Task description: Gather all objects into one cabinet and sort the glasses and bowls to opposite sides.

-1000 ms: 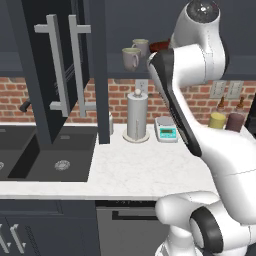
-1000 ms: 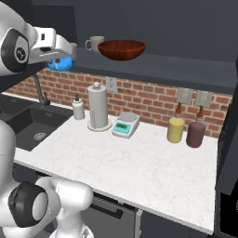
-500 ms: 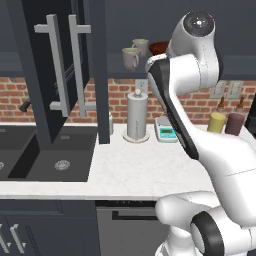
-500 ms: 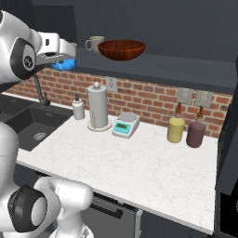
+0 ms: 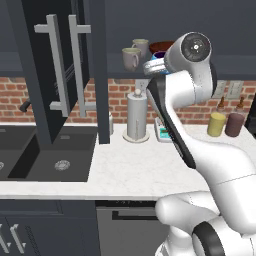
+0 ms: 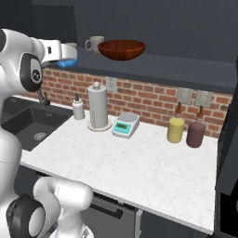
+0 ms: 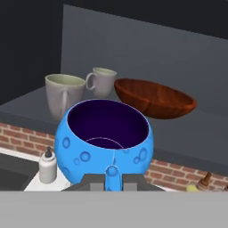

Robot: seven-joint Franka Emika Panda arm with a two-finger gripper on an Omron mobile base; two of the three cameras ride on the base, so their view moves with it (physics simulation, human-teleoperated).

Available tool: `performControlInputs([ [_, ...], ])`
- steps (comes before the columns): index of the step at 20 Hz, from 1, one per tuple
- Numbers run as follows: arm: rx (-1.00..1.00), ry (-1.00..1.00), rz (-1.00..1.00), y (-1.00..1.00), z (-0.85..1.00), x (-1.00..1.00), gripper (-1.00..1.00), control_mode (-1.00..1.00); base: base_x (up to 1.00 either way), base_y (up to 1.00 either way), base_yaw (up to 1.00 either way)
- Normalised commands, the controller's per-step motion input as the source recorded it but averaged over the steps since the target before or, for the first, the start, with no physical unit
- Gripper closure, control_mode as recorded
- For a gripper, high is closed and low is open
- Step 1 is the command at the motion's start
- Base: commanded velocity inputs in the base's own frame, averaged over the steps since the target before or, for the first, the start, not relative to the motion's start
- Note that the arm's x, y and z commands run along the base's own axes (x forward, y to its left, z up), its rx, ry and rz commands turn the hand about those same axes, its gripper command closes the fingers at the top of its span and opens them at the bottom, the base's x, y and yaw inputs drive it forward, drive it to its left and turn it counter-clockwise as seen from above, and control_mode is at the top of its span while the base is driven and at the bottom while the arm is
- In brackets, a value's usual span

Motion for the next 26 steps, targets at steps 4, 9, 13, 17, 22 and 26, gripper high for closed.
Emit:
performControlInputs([
  [4, 0.0, 0.0, 0.0, 0.0, -0.04, 0.1, 1.0, -1.0, 0.0, 0.0, 0.0],
  [9, 0.0, 0.0, 0.0, -0.02, -0.02, 0.43, 1.0, -1.0, 0.0, 0.0, 0.0],
  [13, 0.0, 0.0, 0.0, -0.01, 0.0, 0.34, 1.0, -1.0, 0.0, 0.0, 0.0],
  [17, 0.0, 0.0, 0.0, 0.0, 0.0, 0.33, 1.0, -1.0, 0.0, 0.0, 0.0],
  [22, 0.0, 0.02, 0.03, -0.01, -0.07, 0.35, 1.0, -1.0, 0.0, 0.0, 0.0],
  [26, 0.0, 0.01, 0.09, -0.07, -0.09, 0.35, 1.0, -1.0, 0.0, 0.0, 0.0],
])
